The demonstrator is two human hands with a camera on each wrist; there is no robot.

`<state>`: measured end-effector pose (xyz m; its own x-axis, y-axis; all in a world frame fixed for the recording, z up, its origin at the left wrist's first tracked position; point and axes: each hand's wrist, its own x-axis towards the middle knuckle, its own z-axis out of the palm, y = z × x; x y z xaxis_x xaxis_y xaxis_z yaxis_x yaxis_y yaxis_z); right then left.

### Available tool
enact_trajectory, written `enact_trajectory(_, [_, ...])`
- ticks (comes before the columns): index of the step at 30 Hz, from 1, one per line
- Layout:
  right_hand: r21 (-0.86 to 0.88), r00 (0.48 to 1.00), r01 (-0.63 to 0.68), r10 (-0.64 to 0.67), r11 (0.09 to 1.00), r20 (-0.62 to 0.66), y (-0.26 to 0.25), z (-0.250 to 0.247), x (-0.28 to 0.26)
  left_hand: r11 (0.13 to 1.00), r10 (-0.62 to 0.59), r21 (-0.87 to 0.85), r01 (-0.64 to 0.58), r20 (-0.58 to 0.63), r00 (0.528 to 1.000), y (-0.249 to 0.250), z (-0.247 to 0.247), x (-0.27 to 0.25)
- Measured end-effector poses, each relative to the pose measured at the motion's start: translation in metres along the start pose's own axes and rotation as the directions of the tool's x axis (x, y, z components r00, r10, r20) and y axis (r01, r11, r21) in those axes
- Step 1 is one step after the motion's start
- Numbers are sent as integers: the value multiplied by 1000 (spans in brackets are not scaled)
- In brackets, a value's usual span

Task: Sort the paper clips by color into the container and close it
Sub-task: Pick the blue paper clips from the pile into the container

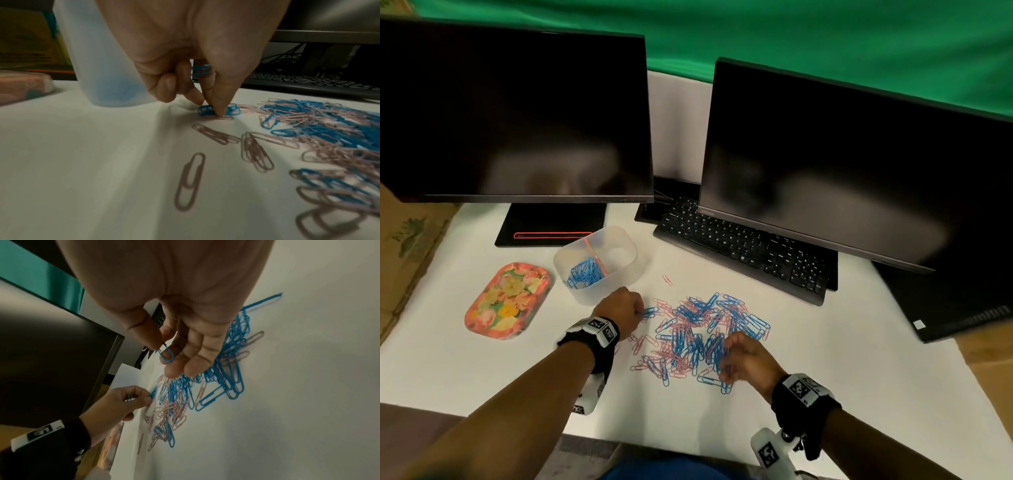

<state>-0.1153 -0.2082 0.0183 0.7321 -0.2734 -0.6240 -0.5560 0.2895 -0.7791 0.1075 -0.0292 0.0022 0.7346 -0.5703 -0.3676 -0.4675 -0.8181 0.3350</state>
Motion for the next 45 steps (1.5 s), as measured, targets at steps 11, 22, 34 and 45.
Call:
enact_trajectory(11, [-41,1000,1,-2,999,-23,3,5,9,930,-98,-360,70,-61,993,-5,-10,-11])
enact_trajectory(22, [-953,952,291,-129,85,279,19,14,5,378,-218,-884,276,205,954,-5,-19,-21])
enact_trajectory(34, [-931,933,360,9,-63,360,16,31,13,26,-190,-958,285,275,943,0,-17,-35])
enact_trajectory(45, [-878,884,466,29,-111,466,9,45,12,-136,-170,-964,229,251,953,1,-43,-42])
